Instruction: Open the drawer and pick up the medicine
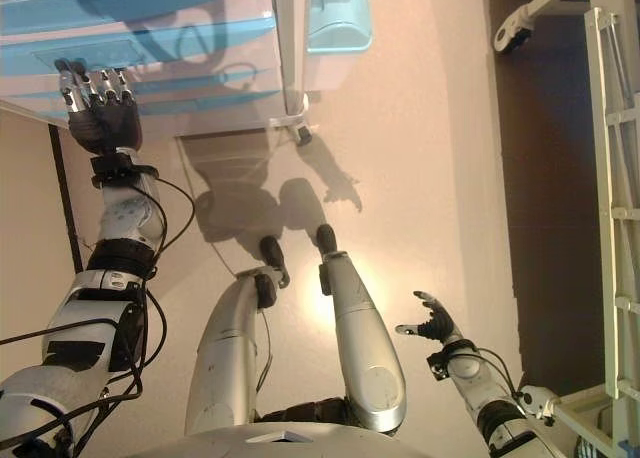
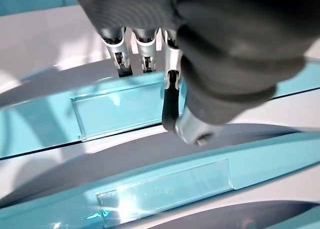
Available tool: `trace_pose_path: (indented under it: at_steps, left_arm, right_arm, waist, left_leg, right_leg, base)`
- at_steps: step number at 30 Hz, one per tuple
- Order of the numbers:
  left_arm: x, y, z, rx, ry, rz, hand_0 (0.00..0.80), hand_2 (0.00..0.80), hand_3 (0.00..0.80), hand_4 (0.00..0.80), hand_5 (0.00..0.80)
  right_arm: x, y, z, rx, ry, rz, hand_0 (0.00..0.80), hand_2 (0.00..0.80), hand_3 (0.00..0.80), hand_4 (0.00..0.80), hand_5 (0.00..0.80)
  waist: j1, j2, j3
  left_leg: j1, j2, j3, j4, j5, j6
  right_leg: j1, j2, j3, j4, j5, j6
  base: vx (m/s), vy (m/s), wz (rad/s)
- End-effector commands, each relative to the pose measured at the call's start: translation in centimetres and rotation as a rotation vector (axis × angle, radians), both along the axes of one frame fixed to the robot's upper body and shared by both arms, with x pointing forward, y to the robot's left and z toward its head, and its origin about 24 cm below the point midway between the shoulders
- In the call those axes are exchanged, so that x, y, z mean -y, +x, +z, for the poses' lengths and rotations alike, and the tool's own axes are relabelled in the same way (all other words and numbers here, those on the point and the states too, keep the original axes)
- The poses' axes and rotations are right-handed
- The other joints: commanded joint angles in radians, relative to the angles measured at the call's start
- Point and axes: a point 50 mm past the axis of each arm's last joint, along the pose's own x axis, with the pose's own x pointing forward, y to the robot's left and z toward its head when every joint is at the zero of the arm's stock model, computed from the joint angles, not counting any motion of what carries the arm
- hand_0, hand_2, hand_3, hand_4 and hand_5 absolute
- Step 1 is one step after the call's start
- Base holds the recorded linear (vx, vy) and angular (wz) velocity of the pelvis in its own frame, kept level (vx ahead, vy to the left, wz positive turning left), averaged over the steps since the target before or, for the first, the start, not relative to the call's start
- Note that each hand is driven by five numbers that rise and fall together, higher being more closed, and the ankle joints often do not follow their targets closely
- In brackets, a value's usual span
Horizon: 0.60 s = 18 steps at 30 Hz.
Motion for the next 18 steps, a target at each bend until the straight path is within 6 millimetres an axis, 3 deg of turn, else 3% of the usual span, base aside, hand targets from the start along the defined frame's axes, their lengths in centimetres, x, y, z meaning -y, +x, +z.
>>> trace_pose_path:
  at_steps: [1, 4, 9, 14, 18]
  left_arm:
    - [7.2, -4.0, 15.6, 0.970, 0.418, -0.330, 0.800, 0.800, 0.800, 0.800, 0.800]
    - [7.0, -3.9, 13.8, 0.978, 0.347, -0.379, 0.800, 0.800, 0.800, 0.800, 0.800]
    - [5.6, -3.9, 7.5, 0.863, 0.157, -0.361, 0.800, 0.800, 0.800, 0.800, 0.800]
    - [4.4, -5.5, -3.6, 0.556, -0.024, -0.303, 0.800, 0.800, 0.800, 0.800, 0.800]
    - [3.7, -10.1, -13.9, 0.221, -0.172, -0.268, 0.800, 0.800, 0.800, 0.800, 0.800]
  right_arm:
    - [1.2, -0.7, 0.3, 0.000, -0.053, 0.016, 0.000, 0.000, 0.000, 0.000, 0.000]
    - [0.8, -0.7, 0.1, -0.005, -0.063, 0.038, 0.000, 0.000, 0.000, 0.000, 0.000]
    - [0.2, -1.1, -0.3, -0.023, -0.070, 0.043, 0.000, 0.000, 0.000, 0.000, 0.000]
    - [-0.2, -1.8, -0.9, -0.055, -0.078, 0.043, 0.000, 0.000, 0.000, 0.000, 0.000]
    - [0.4, -2.5, -1.2, -0.077, -0.090, 0.020, 0.000, 0.000, 0.000, 0.000, 0.000]
  waist:
    - [0.014, 0.040, -0.064]
    - [0.031, 0.035, -0.066]
    - [0.070, 0.033, -0.088]
    - [0.131, 0.040, -0.128]
    - [0.187, 0.058, -0.171]
  left_leg:
    - [0.080, -0.029, -0.027, -0.045, -0.062, -0.028]
    - [0.109, -0.033, -0.041, -0.066, -0.052, -0.033]
    - [0.176, -0.049, -0.081, -0.122, -0.030, -0.048]
    - [0.267, -0.067, -0.138, -0.197, 0.000, -0.070]
    - [0.353, -0.070, -0.178, -0.270, 0.032, -0.091]
  right_leg:
    - [0.092, 0.014, -0.034, -0.115, 0.049, -0.015]
    - [0.129, 0.012, -0.044, -0.126, 0.041, -0.016]
    - [0.212, -0.004, -0.072, -0.157, 0.023, -0.016]
    - [0.328, -0.029, -0.128, -0.212, 0.007, -0.014]
    - [0.446, -0.053, -0.198, -0.277, 0.002, -0.008]
  base:
    - [-0.005, -0.076, 0.04]
    - [-0.022, -0.091, 0.05]
    - [-0.028, -0.094, 0.10]
    - [-0.019, -0.128, 0.34]
    - [0.021, -0.132, 0.39]
